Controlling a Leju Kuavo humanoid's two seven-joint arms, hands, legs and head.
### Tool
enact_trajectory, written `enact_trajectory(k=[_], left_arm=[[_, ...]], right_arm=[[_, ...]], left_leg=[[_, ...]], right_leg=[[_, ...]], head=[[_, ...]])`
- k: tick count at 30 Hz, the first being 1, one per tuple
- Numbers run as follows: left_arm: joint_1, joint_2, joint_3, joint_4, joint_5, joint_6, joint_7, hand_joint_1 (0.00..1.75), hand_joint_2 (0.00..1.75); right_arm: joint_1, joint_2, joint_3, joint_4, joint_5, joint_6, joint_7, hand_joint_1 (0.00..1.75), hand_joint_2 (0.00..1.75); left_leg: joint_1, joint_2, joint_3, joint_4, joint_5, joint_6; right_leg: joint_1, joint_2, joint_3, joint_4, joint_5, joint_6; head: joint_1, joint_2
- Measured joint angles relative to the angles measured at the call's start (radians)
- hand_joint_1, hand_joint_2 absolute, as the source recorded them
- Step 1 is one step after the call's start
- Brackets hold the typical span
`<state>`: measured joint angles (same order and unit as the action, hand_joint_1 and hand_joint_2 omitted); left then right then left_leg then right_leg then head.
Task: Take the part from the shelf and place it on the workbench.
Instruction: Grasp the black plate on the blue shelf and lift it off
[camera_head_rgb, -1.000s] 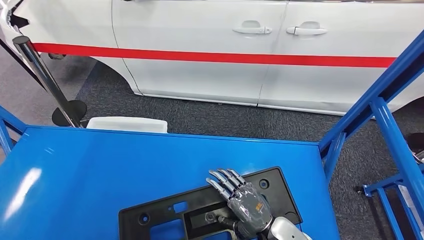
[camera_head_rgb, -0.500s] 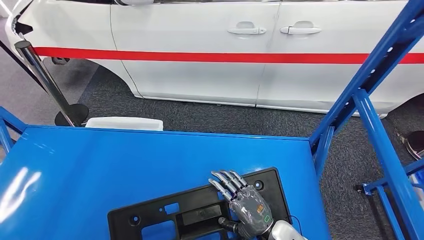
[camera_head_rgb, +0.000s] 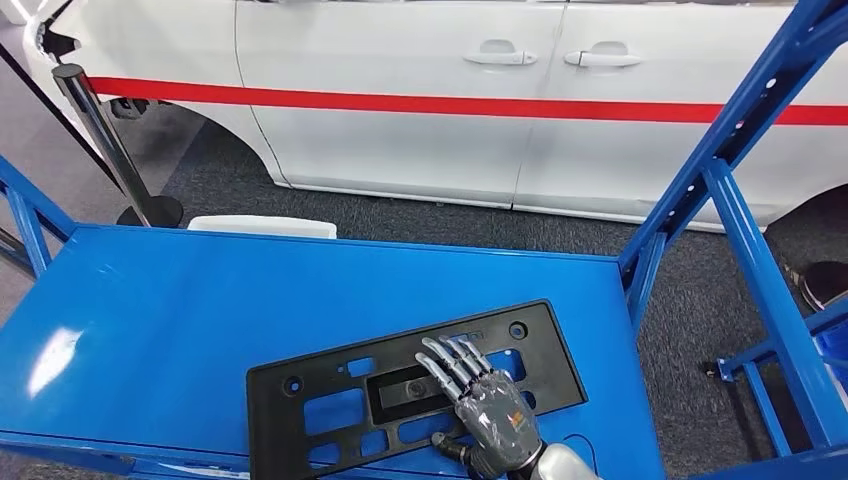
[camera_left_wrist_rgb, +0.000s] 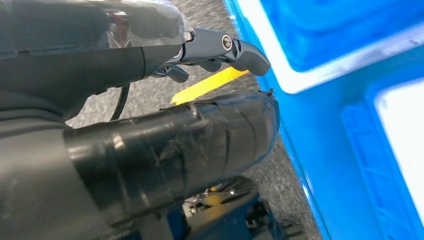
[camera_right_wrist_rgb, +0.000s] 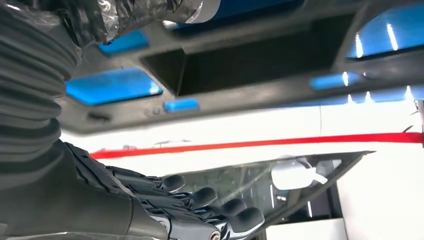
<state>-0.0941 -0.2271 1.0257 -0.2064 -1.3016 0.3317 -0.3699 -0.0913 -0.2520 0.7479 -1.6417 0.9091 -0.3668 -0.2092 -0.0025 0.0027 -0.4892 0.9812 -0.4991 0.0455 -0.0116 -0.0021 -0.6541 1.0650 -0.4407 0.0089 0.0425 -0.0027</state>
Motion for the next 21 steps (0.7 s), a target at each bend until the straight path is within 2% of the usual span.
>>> enact_trajectory(k=[1,3,4,5,6,7,8,9,10,11,13,15,17,19,20,21], left_arm=[[-0.001,0.0,0.0,0.0,0.0,0.0,0.0,0.0,0.0],[-0.001,0.0,0.0,0.0,0.0,0.0,0.0,0.0,0.0],[-0.001,-0.001,0.0,0.0,0.0,0.0,0.0,0.0,0.0],[-0.001,-0.001,0.0,0.0,-0.001,0.0,0.0,0.0,0.0],[0.0,-0.001,0.0,0.0,-0.001,0.0,-0.001,0.0,0.0],[0.0,-0.001,0.0,0.0,-0.002,0.0,-0.002,0.0,0.0],[0.0,-0.001,0.0,0.0,-0.002,0.0,-0.003,0.0,0.0],[0.0,-0.001,0.0,0.0,-0.002,0.0,-0.003,0.0,0.0],[0.0,-0.001,0.0,0.0,-0.002,0.0,-0.004,0.0,0.0],[0.0,-0.001,0.0,0.0,-0.002,0.0,-0.004,0.0,0.0],[0.0,-0.001,0.0,0.0,-0.002,0.0,-0.004,0.0,0.0],[0.001,-0.001,0.0,0.0,-0.001,0.001,-0.004,0.0,0.0],[0.001,-0.001,0.0,0.0,-0.001,0.001,-0.004,0.0,0.0],[0.002,-0.001,0.0,0.0,0.0,0.001,-0.004,0.0,0.0],[0.003,-0.001,0.0,0.0,0.0,0.001,-0.004,0.0,0.0],[0.003,-0.001,0.0,0.0,0.0,0.001,-0.004,0.0,0.0]], right_arm=[[0.001,0.001,-0.004,0.001,0.001,-0.002,0.0,0.0,1.75],[0.003,0.002,-0.011,0.004,0.002,-0.004,0.0,0.0,1.75],[0.003,0.003,-0.014,0.006,0.002,-0.004,0.0,0.0,1.75],[0.004,0.003,-0.017,0.008,0.002,-0.004,0.0,0.0,1.75],[0.004,0.004,-0.019,0.009,0.003,-0.005,0.0,0.0,1.75],[0.004,0.004,-0.021,0.01,0.003,-0.005,0.0,0.0,1.75],[0.004,0.005,-0.024,0.01,0.003,-0.007,0.0,0.0,1.75],[0.003,0.005,-0.027,0.01,0.004,-0.008,0.0,0.0,1.75],[0.003,0.006,-0.03,0.01,0.004,-0.009,0.0,0.0,1.75],[0.003,0.007,-0.033,0.01,0.004,-0.01,0.0,0.0,1.75],[0.004,0.009,-0.037,0.01,0.005,-0.014,0.0,0.0,1.75],[0.004,0.009,-0.042,0.01,0.007,-0.018,0.0,0.0,1.75],[0.005,0.01,-0.048,0.01,0.009,-0.021,0.0,0.0,1.75],[0.007,0.01,-0.054,0.01,0.012,-0.022,0.0,0.0,1.75],[0.008,0.01,-0.056,0.01,0.014,-0.022,0.0,0.0,1.75],[0.009,0.01,-0.059,0.01,0.016,-0.023,0.001,0.0,1.75]], left_leg=[[0.002,0.003,-0.008,-0.005,0.013,0.006],[-0.002,0.006,-0.034,-0.002,0.029,0.014],[-0.003,0.007,-0.047,0.001,0.036,0.015],[-0.004,0.007,-0.06,0.005,0.041,0.014],[-0.003,0.007,-0.073,0.009,0.045,0.012],[-0.003,0.007,-0.084,0.015,0.05,0.01],[-0.003,0.007,-0.094,0.023,0.053,0.007],[-0.004,0.007,-0.102,0.031,0.055,0.003],[-0.004,0.007,-0.108,0.038,0.057,-0.003],[-0.005,0.007,-0.112,0.043,0.06,-0.008],[-0.005,0.007,-0.117,0.045,0.067,-0.021],[-0.001,0.005,-0.129,0.068,0.047,-0.033],[0.003,0.004,-0.166,0.158,-0.02,-0.041],[0.006,0.004,-0.21,0.281,-0.085,-0.047],[0.007,0.004,-0.223,0.322,-0.1,-0.049],[0.008,0.004,-0.223,0.336,-0.099,-0.049]], right_leg=[[0.0,0.001,-0.013,0.036,-0.04,0.003],[-0.002,0.002,-0.043,0.149,-0.133,0.008],[-0.004,0.002,-0.052,0.202,-0.157,0.011],[-0.005,0.002,-0.05,0.232,-0.158,0.014],[-0.008,0.002,-0.032,0.229,-0.138,0.016],[-0.01,0.001,0.004,0.19,-0.109,0.017],[-0.013,0.001,0.051,0.126,-0.091,0.017],[-0.013,0.001,0.097,0.058,-0.086,0.015],[-0.012,0.001,0.128,0.008,-0.088,0.012],[-0.009,0.002,0.143,-0.022,-0.097,0.007],[-0.005,0.002,0.141,-0.031,-0.094,-0.006],[-0.008,0.0,0.134,-0.036,-0.083,-0.024],[-0.008,-0.002,0.124,-0.037,-0.073,-0.037],[-0.005,-0.003,0.112,-0.036,-0.065,-0.041],[-0.004,-0.003,0.108,-0.035,-0.063,-0.042],[-0.003,-0.003,0.104,-0.035,-0.061,-0.041]], head=[[0.001,0.0],[0.001,0.0],[0.001,0.0],[0.001,0.0],[0.001,0.0],[0.001,0.0],[0.001,0.0],[0.001,0.0],[0.001,0.0],[0.001,0.0],[0.0,0.0],[0.0,0.0],[0.0,0.0],[-0.001,0.0],[-0.001,0.0],[-0.001,0.0]])
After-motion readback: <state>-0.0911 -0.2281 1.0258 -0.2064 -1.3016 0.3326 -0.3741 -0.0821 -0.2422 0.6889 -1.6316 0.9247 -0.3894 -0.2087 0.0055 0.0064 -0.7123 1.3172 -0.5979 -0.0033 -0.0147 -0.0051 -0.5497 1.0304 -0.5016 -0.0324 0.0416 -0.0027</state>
